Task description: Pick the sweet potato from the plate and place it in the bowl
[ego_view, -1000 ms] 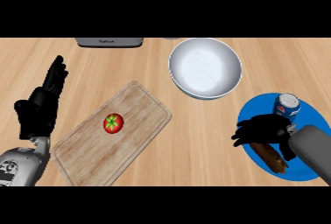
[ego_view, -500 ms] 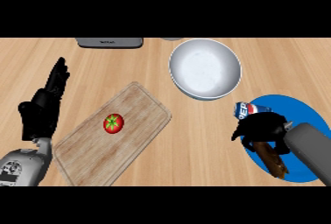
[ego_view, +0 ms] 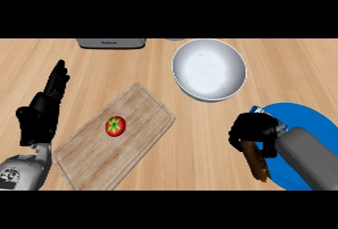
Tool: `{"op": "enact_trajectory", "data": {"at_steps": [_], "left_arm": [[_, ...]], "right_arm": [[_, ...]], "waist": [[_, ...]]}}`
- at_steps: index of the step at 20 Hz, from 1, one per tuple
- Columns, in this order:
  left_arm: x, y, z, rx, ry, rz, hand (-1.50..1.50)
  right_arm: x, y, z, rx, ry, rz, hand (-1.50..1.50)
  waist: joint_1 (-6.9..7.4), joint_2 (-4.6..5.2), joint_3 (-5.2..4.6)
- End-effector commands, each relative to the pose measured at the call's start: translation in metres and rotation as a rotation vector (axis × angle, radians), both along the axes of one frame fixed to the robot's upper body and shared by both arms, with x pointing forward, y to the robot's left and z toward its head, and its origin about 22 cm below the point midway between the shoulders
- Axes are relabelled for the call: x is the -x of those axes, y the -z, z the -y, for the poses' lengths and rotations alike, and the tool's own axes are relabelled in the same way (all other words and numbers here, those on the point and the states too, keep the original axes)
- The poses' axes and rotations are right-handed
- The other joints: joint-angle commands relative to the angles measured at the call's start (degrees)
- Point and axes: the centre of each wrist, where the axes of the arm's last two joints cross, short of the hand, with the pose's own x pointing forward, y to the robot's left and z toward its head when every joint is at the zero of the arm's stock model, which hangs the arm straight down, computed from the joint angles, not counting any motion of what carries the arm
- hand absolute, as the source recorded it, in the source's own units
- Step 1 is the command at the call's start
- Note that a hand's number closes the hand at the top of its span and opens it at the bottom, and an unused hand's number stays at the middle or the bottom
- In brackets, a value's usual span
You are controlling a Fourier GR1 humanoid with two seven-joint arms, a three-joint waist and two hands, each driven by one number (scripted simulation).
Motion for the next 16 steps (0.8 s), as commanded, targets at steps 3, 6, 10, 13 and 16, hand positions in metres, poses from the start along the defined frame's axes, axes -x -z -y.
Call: {"op": "enact_trajectory", "data": {"at_steps": [3, 6, 10, 13, 16], "left_arm": [[0.0, 0.001, -0.001, 0.002, -0.012, -0.006, 0.0], [0.001, 0.003, -0.001, 0.008, -0.008, -0.016, 0.0], [0.001, 0.005, -0.003, 0.002, -0.018, -0.021, 0.0], [0.001, 0.007, 0.003, 0.017, 0.007, -0.03, 0.0], [-0.001, 0.004, 0.005, 0.0, 0.027, -0.032, 0.0]], "right_arm": [[-0.014, 0.007, -0.056, -0.222, 0.421, 0.009, 1.5], [-0.015, 0.006, -0.094, -0.36, 0.6, 0.016, 1.5], [-0.021, -0.018, -0.143, -0.588, 0.849, 0.087, 1.5], [-0.03, -0.043, -0.144, -0.7, 1.041, 0.197, 1.5], [-0.04, -0.07, -0.151, -0.758, 1.231, 0.31, 1.5]], "waist": [[-1.15, -0.04, 0.41], [-1.26, -0.34, 0.32], [-0.55, -1.01, 0.29], [0.41, -0.94, 0.21], [1.83, -1.12, -0.02]]}}
